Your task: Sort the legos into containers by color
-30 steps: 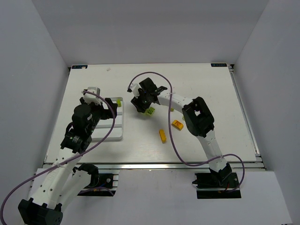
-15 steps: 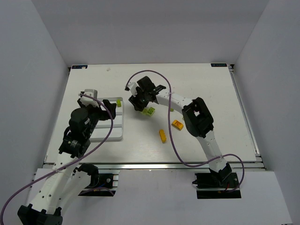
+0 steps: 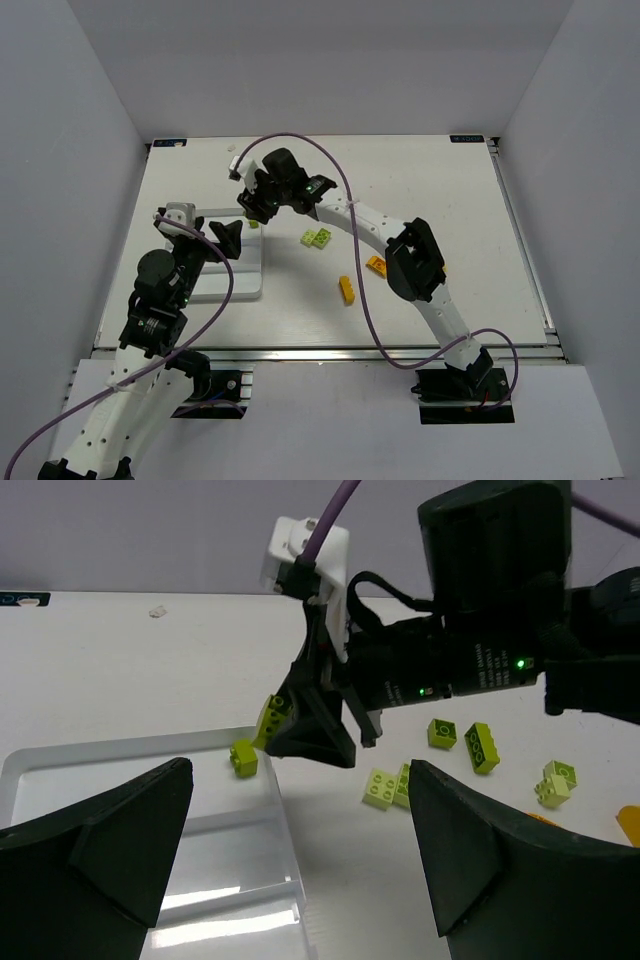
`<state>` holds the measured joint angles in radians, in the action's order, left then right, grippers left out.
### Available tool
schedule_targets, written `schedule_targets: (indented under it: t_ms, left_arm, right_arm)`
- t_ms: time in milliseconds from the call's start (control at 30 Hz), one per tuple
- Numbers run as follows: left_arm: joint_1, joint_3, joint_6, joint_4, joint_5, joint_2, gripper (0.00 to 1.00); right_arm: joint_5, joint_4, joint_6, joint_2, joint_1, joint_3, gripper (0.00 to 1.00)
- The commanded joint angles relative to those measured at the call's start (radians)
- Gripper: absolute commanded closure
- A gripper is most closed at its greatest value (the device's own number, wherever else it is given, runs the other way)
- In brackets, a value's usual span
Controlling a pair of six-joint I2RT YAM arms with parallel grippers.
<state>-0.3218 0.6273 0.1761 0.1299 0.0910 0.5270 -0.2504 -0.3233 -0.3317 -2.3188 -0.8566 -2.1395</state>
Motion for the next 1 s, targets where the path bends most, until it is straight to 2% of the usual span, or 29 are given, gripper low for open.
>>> schedule_targets:
  t_ms: [0,133,233,267,333,367,433,467,567,667,867,967]
  left_arm:
    - [0.003,-0.009,-0.017,-0.03,0.009,-0.013,0.02]
    - [0.003,-0.009,-0.02,-0.03,0.009,-0.009,0.02]
    - [0.003,-0.009,-0.023,-0.029,0.007,-0.002,0.02]
    - [0.003,-0.008,-0.024,-0.029,0.006,-0.001,0.02]
    - [0.003,-0.008,-0.023,-0.029,0.006,-0.001,0.02]
    - [0.003,-0.008,-0.024,-0.029,0.006,-0.001,0.02]
    - [0.003,-0.008,-0.024,-0.029,0.007,0.001,0.02]
    - [0.003,-0.008,-0.024,-0.029,0.007,0.002,0.02]
    - [0.003,-0.005,-0.024,-0.029,-0.002,0.008,0.02]
    - [0.003,-0.006,-0.023,-0.029,-0.005,0.005,0.02]
    - [0.003,-0.006,-0.02,-0.032,-0.014,-0.001,0.02]
    - [0.003,-0.008,-0.017,-0.033,-0.034,0.002,0.03]
  right_arm:
    - [-0.012,0.076,0.008,-0.053,-0.012,-0.049,1.0]
    - [-0.003,0.144,0.02,-0.091,-0.022,-0.045,1.0]
    - [0.002,0.185,0.031,-0.12,-0.022,-0.06,0.94]
    - [0.002,0.188,0.033,-0.126,-0.027,-0.066,0.87]
    - [-0.001,0.201,0.033,-0.146,-0.025,-0.076,0.8]
    - [-0.004,0.204,0.028,-0.149,-0.024,-0.077,0.73]
    - [-0.006,0.214,0.029,-0.16,-0.025,-0.077,0.65]
    - [-0.007,0.217,0.031,-0.163,-0.025,-0.079,0.56]
    - [-0.016,0.214,0.039,-0.171,-0.022,-0.077,0.39]
    - [-0.027,0.208,0.046,-0.16,-0.025,-0.06,0.26]
    - [-0.006,0.205,0.079,-0.071,-0.013,-0.002,0.24]
    - [0.025,0.208,0.121,0.056,0.023,0.142,0.29]
